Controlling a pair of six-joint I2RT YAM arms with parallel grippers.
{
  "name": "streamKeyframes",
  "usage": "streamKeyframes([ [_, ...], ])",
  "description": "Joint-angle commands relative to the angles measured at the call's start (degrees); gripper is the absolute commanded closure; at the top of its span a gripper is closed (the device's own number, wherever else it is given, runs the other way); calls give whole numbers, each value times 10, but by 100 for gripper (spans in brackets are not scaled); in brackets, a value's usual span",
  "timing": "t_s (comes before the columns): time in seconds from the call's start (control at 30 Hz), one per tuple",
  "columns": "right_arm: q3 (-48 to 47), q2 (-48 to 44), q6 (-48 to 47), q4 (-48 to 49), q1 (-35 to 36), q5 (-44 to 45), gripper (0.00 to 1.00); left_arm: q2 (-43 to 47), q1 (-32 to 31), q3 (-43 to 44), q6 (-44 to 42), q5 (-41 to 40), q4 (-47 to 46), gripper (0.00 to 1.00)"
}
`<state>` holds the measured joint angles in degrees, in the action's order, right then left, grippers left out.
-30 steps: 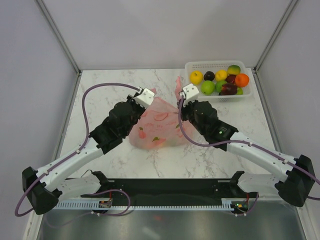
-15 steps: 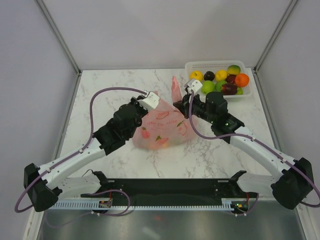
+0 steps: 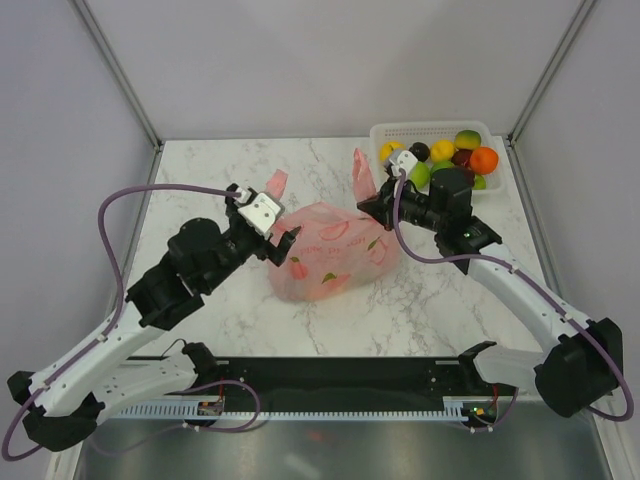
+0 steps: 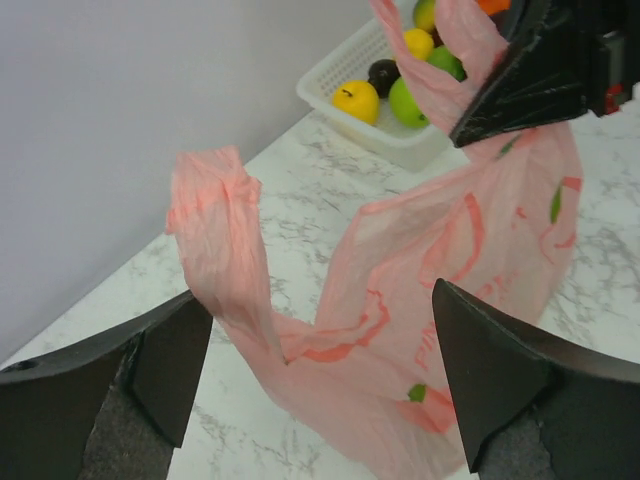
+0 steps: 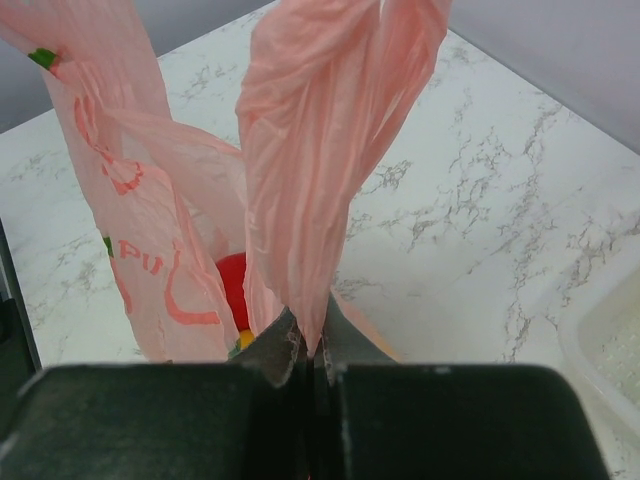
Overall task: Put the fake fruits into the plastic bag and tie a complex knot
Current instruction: Tie the plastic bag at the center of the board.
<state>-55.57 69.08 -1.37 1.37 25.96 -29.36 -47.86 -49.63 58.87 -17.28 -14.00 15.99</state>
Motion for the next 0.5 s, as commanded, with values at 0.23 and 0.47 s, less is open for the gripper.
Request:
streamKeyframes([
  [0.23, -31, 6, -22, 10, -38, -96, 100, 23, 13, 90, 137, 35, 203, 2],
  [0.47, -33, 9, -22, 13, -56, -123, 100, 22, 144, 60, 135, 127, 185, 2],
])
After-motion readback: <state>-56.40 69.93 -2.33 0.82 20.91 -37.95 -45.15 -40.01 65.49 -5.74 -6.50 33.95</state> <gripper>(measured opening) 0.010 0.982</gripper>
